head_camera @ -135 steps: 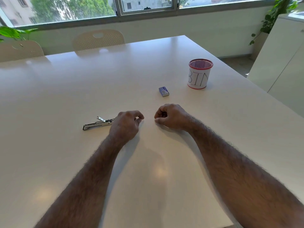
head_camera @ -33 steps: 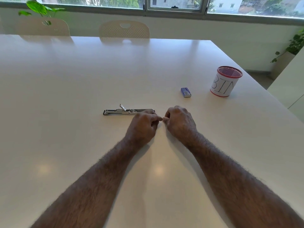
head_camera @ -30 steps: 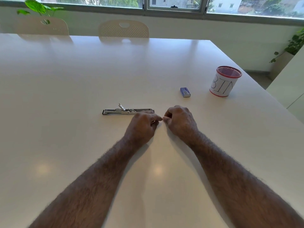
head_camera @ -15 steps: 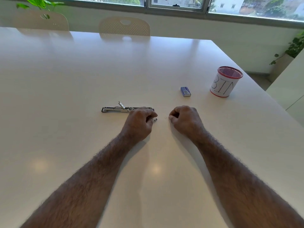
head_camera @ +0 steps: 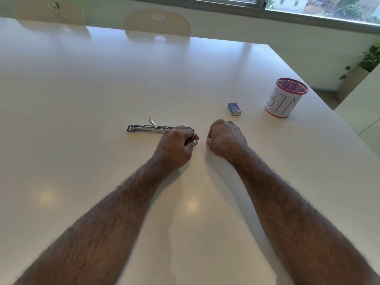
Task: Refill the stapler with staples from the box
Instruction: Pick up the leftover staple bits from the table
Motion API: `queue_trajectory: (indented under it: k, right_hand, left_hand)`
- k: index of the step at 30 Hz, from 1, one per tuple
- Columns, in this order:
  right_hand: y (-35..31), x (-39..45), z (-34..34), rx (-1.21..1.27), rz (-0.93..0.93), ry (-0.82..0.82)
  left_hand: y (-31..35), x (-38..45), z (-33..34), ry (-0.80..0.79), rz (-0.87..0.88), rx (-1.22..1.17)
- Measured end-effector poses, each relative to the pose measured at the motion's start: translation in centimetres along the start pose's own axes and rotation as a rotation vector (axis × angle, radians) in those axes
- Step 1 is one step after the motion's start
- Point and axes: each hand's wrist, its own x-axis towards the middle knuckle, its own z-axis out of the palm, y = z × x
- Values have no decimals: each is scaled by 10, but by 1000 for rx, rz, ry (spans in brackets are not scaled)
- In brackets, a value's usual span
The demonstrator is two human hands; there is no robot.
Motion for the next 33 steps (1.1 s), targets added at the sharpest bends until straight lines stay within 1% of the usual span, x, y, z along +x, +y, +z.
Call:
queue_trajectory:
  k: [2, 5, 7, 9, 10, 11, 12, 16, 18, 19, 21, 22, 24, 26, 28, 29, 31, 32, 33]
  right_hand:
    - [1, 1, 1, 9, 1, 13]
    - [13, 0, 4, 132, -54, 44]
    - [26, -1, 5, 276, -55, 42]
    - [39, -1, 3, 476, 25, 31]
    - [46, 0, 3, 534, 53, 39]
    - [50, 2, 3, 521, 36, 57]
    - [53, 2, 3, 450, -21, 80]
    - [48, -3, 4, 148, -413, 115]
    - [43, -5, 4, 21, -569, 115]
    - [40, -5, 4, -21, -620, 105]
    - [37, -5, 2, -64, -664, 88]
    - [35, -5, 1, -80, -660, 88]
    - [33, -6, 1, -94, -595, 101]
    - [31, -10, 5, -72, -466, 138]
    - [27, -14, 10, 4, -279, 155]
    - [26, -15, 12, 74, -180, 141]
    - [29, -15, 11, 309, 0, 94]
    - [32, -14, 8, 430, 66, 88]
    - [36, -12, 4, 492, 100, 102]
  left_hand:
    - [0, 0, 0, -18, 3, 5]
    - [-1, 0, 0, -32, 1, 17]
    - [-1, 0, 0, -34, -1, 17]
    - [-1, 0, 0, -39, -7, 15]
    - [-1, 0, 0, -42, -10, 14]
    - [-1, 0, 0, -42, -13, 12]
    - [-2, 1, 0, -42, -15, 10]
    - [-2, 1, -1, -46, -10, 16]
    - [-1, 1, -2, -48, -2, 25]
    - [-1, 1, -2, -46, 1, 28]
    - [-2, 1, -2, -44, 0, 25]
    - [-2, 1, -2, -45, -2, 22]
    - [-3, 1, -1, -47, -5, 16]
    - [-3, 1, -1, -44, -2, 11]
    - [-3, 1, -1, -40, -2, 7]
    - [-3, 1, 0, -39, -3, 5]
    - [-3, 2, 0, -41, -7, 6]
    - [-3, 2, 0, -44, -10, 6]
    - [-3, 2, 0, -47, -13, 4]
